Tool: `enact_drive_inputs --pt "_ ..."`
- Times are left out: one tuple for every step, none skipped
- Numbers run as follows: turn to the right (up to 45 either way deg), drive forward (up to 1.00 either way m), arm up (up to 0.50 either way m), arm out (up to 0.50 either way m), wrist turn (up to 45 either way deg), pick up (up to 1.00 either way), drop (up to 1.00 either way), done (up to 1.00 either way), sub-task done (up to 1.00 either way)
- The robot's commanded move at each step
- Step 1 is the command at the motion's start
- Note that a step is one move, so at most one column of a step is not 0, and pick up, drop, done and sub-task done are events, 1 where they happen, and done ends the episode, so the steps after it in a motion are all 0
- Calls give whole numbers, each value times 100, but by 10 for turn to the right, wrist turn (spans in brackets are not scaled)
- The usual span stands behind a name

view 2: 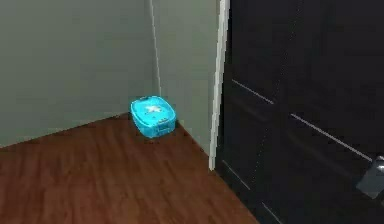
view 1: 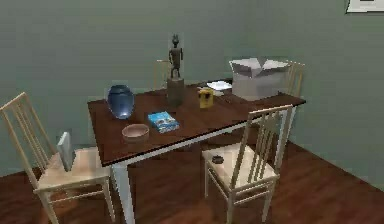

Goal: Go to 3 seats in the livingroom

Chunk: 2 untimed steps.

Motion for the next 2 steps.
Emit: enact_drive_inputs --pt "-300 0 0 0 0 0 0 0 0" --pt "0 15 0 0 0 0 0 0 0"
